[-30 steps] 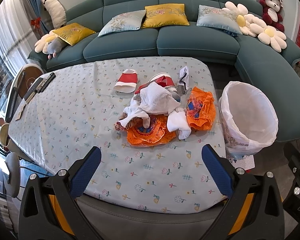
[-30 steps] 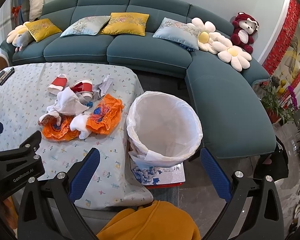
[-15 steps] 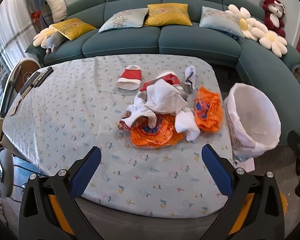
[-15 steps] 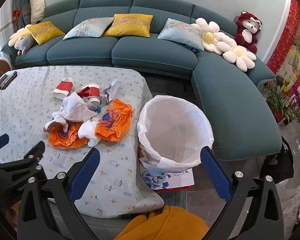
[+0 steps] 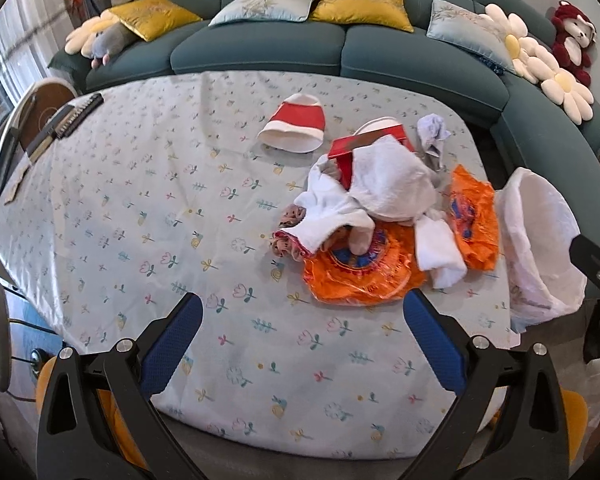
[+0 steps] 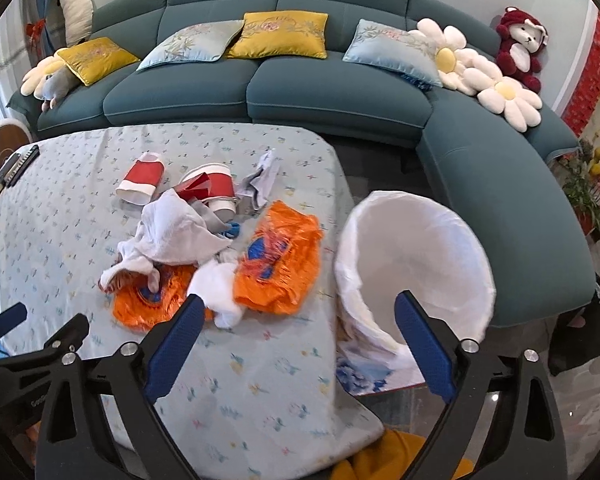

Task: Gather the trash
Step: 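Reach the right tool to the orange plastic bag and close on it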

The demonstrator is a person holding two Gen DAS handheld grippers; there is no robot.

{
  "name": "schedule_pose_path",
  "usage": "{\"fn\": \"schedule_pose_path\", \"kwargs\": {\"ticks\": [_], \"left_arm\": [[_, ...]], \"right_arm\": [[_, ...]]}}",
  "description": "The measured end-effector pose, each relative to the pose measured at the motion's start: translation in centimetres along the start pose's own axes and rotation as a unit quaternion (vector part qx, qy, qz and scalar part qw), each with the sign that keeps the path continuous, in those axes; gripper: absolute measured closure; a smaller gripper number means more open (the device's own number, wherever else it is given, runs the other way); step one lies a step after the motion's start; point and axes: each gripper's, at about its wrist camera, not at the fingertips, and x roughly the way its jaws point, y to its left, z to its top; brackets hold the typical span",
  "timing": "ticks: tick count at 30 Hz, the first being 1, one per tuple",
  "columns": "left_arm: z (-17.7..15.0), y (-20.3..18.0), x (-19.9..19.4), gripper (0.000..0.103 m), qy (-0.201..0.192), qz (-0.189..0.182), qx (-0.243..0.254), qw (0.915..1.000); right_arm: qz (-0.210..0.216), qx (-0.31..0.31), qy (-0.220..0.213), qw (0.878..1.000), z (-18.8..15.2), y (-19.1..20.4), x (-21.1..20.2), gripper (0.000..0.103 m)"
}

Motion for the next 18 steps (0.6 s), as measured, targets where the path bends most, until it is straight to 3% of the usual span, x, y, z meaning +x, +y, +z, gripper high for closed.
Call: {"fn": "schedule_pose_path", "kwargs": {"ticks": [10,18], "left_arm": [[1.0,1.0,5.7,0.007,0.044,-0.004,-0.009,0.999],[3.5,0.6,7.6,0.008,0.032,-0.031,-0.009,0.999]], "right_arm": [[0.005,0.018,0.047,0.999,1.1,0.9,6.6,0.035],[0.025,0.031,0.081,0.996,1.1,1.2,10.8,0.046]]}}
